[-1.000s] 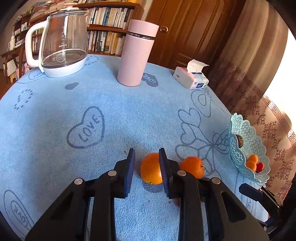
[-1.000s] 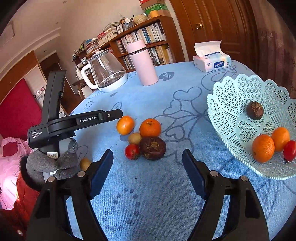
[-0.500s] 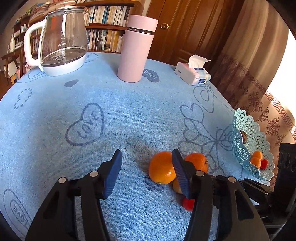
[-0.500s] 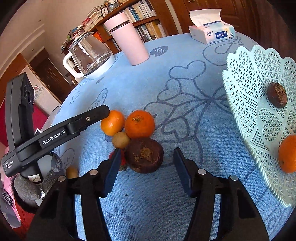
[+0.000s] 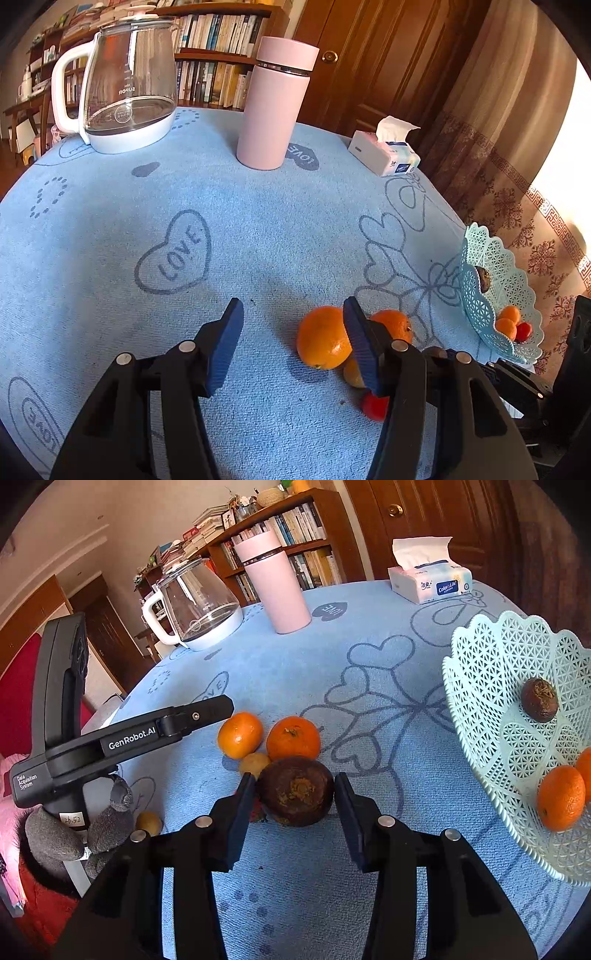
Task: Organize fruits
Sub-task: 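Grasp the second dark brown fruit with the right tool while the left tool holds the orange, then carry the brown fruit into the green basket and open the right tool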
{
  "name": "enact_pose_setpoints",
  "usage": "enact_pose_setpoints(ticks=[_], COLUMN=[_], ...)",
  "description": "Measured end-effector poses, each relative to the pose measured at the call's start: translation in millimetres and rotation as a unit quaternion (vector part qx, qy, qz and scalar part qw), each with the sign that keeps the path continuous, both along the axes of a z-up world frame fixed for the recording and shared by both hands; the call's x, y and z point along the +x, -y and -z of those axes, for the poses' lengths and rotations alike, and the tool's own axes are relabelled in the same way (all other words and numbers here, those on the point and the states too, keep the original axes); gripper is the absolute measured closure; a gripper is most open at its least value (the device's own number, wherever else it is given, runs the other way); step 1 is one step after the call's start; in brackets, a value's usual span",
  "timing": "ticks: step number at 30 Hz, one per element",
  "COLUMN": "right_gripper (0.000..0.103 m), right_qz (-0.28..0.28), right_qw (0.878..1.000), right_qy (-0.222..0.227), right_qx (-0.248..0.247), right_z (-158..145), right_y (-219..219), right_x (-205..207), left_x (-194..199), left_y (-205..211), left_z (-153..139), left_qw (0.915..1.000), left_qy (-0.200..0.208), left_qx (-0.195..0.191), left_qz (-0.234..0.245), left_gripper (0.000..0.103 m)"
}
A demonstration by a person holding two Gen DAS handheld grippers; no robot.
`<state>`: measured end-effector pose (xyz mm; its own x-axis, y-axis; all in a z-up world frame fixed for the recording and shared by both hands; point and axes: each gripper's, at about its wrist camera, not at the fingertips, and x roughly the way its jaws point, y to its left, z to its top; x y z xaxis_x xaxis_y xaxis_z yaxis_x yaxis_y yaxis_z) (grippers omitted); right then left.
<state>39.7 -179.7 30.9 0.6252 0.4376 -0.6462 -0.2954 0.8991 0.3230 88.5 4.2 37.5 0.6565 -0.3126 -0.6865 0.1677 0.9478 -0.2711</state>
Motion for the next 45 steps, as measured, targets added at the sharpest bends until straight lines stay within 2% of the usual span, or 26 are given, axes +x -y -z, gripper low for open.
enact_pose_setpoints(ticks=[8,12,25,36,39,45], right_gripper=[0.057,0.057,0.057,0.057,0.057,0.057], right_qz=[0.026,0.037,0.072,0.162,0.193,0.231], right_qw=[0.999,0.998,0.994,0.982,0.977,0.970], right_qy=[0.039,0.042,0.059,0.081,0.072,0.054], right_qx=[0.025,0.032,0.052,0.063,0.061,0.059], right_z=[-18.5,-20.6,-30.0,-48.4,-45.6,-37.7], right_y=[19.0,25.1,44.8,95.1,110.2,129.1], right_x=[-7.8,-7.3,-8.5,-10.0,-7.3,-3.5], left_x=[-0.6,-1.5,-0.6,1.5,1.6,0.8], left_y=[-1.7,-4.4,10.0,14.8,15.3,21.4], left_z=[-1.1,-3.7,3.6,11.0,11.6,12.2], left_qw=[1.0000,0.9999,0.9996,0.9991,0.9990,0.9985], left_qy=[-0.002,0.001,-0.007,-0.022,-0.023,-0.022], left_qx=[-0.006,-0.015,-0.001,0.004,0.005,0.011], left_qz=[0.002,0.002,0.028,0.035,0.037,0.050], left_gripper=[0.047,0.047,0.047,0.047,0.050,0.062])
